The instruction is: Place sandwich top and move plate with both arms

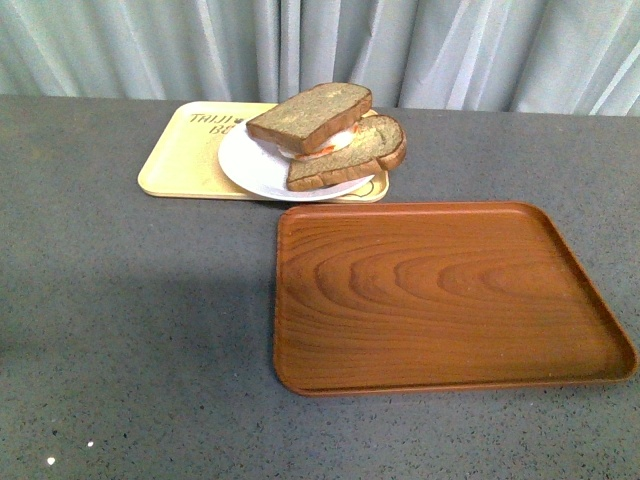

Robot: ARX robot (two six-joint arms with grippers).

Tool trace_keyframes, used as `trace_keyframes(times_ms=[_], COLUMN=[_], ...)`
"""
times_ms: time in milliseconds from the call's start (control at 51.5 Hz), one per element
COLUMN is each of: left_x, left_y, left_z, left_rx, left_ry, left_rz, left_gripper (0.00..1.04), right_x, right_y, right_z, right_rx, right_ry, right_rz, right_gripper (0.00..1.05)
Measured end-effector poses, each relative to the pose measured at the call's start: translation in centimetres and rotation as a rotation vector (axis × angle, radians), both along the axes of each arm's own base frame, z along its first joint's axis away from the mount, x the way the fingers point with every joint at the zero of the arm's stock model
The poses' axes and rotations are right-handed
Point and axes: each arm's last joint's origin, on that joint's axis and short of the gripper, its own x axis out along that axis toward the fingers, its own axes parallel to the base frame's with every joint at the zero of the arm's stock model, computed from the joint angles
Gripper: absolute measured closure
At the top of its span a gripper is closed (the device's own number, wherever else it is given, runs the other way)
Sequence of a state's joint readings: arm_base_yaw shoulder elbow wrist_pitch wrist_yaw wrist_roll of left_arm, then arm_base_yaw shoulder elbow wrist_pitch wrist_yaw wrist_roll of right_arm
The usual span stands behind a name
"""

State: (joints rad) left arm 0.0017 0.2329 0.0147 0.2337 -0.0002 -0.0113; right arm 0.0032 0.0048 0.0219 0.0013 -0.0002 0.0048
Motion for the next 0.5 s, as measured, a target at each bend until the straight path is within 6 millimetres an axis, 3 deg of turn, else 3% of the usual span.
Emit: trace_keyframes(times_ms=[505], left_x=[-1.4], left_y=[0.0], left_z=[-0.4], left_rx=[0.001], left_ry=[0.018], left_rz=[0.0], left_gripper=[1.03], right_x=[0.0], right_y=[0.0], right_z=[0.0], right_rx=[0.0], right_ry=[0.0], right_rz=[0.0], right_gripper=[0.09])
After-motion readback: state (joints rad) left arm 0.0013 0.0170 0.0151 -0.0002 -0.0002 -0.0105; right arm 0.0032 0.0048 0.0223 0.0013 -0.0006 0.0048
